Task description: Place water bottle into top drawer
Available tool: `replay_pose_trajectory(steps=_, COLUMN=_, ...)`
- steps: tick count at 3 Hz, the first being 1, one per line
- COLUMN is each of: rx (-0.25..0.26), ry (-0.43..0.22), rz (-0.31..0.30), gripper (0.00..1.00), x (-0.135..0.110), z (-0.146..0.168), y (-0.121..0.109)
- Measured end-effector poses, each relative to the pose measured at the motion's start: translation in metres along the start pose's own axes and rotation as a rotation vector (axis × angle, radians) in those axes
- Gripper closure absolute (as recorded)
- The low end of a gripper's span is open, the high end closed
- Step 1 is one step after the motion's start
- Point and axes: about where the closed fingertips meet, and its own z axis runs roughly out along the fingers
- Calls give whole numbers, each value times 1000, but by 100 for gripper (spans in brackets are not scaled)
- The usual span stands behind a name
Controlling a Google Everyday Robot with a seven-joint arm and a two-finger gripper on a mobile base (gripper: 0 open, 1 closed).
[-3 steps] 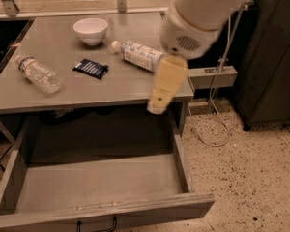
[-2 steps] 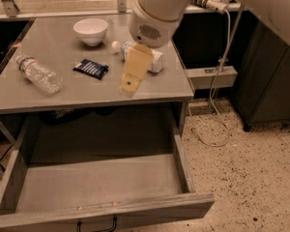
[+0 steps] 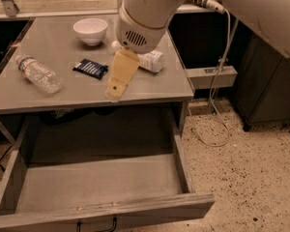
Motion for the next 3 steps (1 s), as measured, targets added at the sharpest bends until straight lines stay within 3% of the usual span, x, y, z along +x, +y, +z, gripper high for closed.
replay_pose_trajectory(steps=1, rx=-13, ry=-98, rz=-1, gripper=0, x=-48, z=13, y=24)
replay_pose_trajectory(steps=2, rx=-10, ry=-190, rz=-51, gripper=0, x=-102, z=16, y=39)
replay_pose_trajectory(steps=3, rx=-7, ry=-196, rz=-54, gripper=0, x=-104, z=15, y=40)
